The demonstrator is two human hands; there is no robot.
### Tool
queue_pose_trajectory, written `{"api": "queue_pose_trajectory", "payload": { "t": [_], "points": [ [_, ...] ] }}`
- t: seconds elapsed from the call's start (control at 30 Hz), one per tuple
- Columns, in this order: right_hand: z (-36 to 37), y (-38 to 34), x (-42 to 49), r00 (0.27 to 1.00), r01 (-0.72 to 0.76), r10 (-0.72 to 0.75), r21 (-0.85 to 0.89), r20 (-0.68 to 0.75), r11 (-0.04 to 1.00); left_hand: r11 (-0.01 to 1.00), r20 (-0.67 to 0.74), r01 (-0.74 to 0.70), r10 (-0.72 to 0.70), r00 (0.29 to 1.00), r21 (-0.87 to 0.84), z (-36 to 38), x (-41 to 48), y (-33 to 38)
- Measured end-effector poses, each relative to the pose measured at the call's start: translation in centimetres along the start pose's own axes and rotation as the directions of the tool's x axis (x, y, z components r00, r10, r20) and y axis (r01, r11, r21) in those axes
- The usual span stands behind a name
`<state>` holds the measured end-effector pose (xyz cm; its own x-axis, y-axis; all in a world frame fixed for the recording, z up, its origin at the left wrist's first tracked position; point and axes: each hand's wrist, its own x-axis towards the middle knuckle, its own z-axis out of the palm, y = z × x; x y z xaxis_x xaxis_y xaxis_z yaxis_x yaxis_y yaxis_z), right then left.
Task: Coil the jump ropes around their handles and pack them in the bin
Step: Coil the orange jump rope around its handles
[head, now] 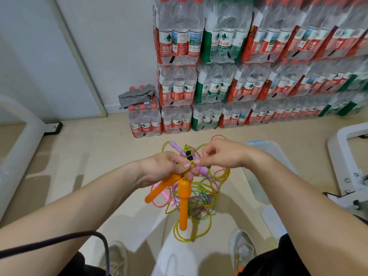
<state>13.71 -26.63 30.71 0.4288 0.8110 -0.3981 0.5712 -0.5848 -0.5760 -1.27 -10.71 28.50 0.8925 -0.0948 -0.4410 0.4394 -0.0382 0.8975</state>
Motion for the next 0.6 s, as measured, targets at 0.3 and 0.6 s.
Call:
{"api": "queue_pose_trajectory", "payload": {
  "t": [0.3, 0.6],
  "points": [
    [-0.5, 0.5, 0.2, 0.960, 0.232, -0.102, 0.530, -0.262, 0.816, 0.987, -0.041, -0.066, 0.073, 0.997, 0.145, -0.8, -0.3, 1.0],
    [0.7, 0.5, 0.7, 0.889, 0.329, 0.030, 0.685, -0.456, 0.650, 0.952, -0.131, -0.293, 0.280, 0.951, -0.092, -0.9, -0.5, 2.3]
  ]
}}
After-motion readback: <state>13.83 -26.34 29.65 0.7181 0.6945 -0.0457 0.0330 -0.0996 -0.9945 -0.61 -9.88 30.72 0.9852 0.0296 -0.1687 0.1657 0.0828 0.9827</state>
